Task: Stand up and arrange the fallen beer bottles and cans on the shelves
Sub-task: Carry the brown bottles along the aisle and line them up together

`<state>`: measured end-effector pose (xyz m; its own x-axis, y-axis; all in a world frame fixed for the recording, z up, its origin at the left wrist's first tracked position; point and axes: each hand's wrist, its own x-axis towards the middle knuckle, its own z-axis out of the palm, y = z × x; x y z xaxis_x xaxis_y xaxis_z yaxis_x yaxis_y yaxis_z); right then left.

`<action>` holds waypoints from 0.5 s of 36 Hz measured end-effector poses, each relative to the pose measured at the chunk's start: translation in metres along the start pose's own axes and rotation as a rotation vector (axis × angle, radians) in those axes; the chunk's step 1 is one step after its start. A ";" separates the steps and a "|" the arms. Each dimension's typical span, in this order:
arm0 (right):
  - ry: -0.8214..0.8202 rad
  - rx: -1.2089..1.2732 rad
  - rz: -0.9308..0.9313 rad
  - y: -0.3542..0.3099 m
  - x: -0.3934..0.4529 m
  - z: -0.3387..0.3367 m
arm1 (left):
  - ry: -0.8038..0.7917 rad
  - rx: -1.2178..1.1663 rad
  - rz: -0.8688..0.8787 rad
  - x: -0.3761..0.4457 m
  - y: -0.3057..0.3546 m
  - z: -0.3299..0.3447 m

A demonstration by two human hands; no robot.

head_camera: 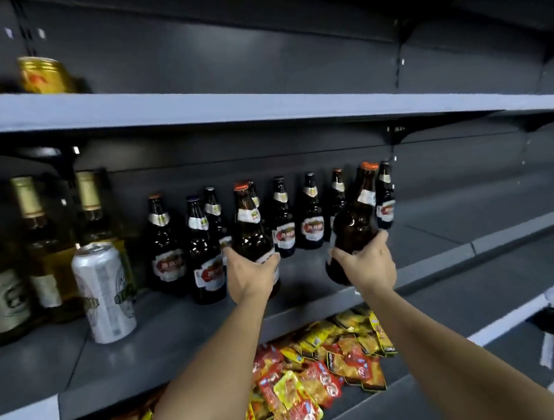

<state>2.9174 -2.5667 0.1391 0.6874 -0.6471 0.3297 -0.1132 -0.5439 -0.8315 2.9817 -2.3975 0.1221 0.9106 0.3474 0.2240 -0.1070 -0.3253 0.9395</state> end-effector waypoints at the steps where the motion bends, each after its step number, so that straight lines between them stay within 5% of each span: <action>1: -0.017 0.000 -0.002 -0.003 0.007 0.009 | 0.013 -0.002 -0.009 0.010 -0.004 0.002; 18: -0.206 -0.093 -0.036 -0.005 0.082 0.117 | 0.008 0.100 -0.052 0.081 -0.029 0.057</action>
<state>3.0586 -2.5545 0.1179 0.8232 -0.5085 0.2525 -0.1448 -0.6181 -0.7727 3.0815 -2.4099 0.0987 0.9106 0.3728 0.1784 -0.0192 -0.3931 0.9193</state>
